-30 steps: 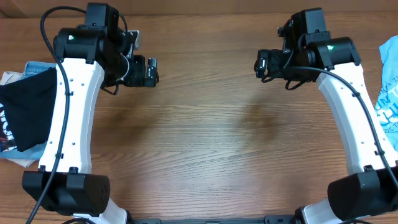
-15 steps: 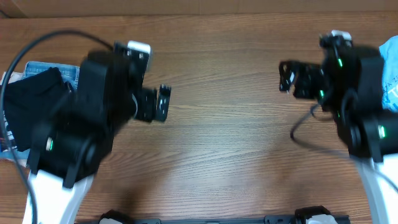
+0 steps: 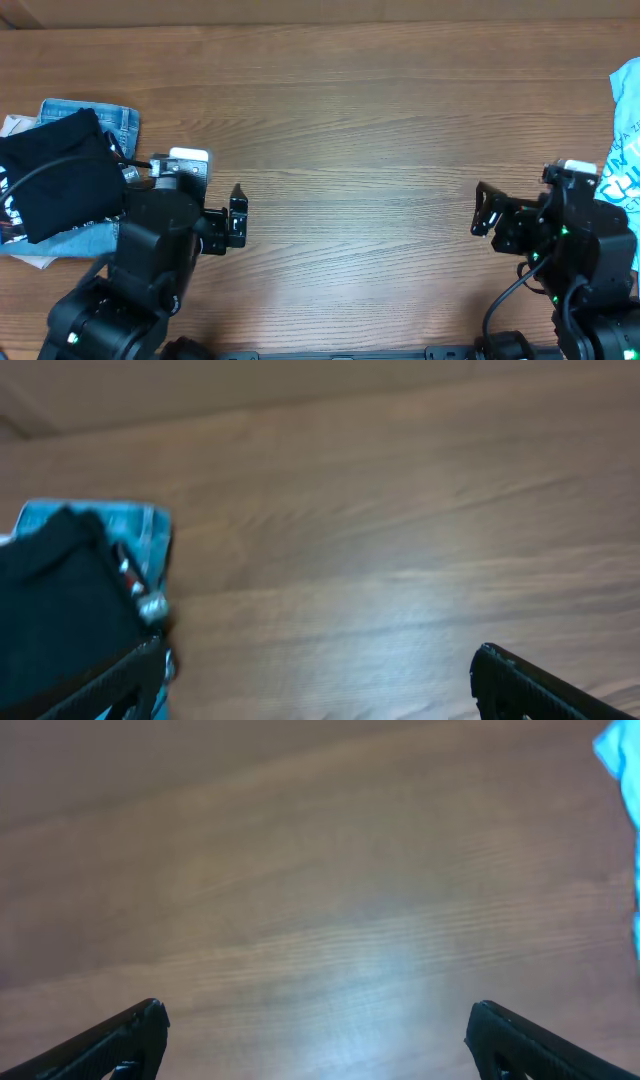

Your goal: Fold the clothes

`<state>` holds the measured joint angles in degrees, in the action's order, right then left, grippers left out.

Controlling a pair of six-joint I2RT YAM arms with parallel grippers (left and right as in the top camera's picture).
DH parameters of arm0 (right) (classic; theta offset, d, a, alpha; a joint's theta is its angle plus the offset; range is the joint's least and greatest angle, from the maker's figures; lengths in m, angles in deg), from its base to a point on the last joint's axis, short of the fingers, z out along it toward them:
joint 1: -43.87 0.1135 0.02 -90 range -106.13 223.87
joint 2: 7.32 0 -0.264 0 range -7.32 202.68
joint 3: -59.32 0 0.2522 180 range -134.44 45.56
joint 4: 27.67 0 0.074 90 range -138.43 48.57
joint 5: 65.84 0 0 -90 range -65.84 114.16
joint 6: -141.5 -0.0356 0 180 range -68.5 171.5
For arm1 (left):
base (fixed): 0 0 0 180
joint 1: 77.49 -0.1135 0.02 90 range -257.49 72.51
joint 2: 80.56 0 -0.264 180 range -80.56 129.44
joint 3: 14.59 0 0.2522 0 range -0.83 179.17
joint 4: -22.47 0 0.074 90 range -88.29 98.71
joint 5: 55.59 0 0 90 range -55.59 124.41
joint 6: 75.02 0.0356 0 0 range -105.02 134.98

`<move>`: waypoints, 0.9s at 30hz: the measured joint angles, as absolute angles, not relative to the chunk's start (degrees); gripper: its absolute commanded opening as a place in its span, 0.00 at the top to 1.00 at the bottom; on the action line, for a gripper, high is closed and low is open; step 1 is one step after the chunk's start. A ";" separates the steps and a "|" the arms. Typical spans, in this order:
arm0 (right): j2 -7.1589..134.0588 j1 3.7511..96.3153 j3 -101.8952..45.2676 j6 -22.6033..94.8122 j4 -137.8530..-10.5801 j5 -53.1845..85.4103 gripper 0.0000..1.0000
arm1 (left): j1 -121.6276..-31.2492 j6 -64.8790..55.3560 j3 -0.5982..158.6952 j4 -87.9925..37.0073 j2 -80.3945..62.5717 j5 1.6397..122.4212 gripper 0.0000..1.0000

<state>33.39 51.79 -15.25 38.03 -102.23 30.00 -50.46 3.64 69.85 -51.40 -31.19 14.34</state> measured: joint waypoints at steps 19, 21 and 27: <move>33.98 51.77 -14.80 38.05 -106.60 30.42 0.00 | -50.46 3.03 68.95 -53.66 -23.57 12.68 0.00; 33.95 51.79 -14.80 38.03 -106.69 30.42 0.00 | -50.46 3.03 68.95 -53.63 -22.58 12.68 0.00; 31.31 51.77 -13.77 38.31 -102.12 31.27 0.00 | -50.46 3.01 68.95 -53.63 -19.35 12.68 0.00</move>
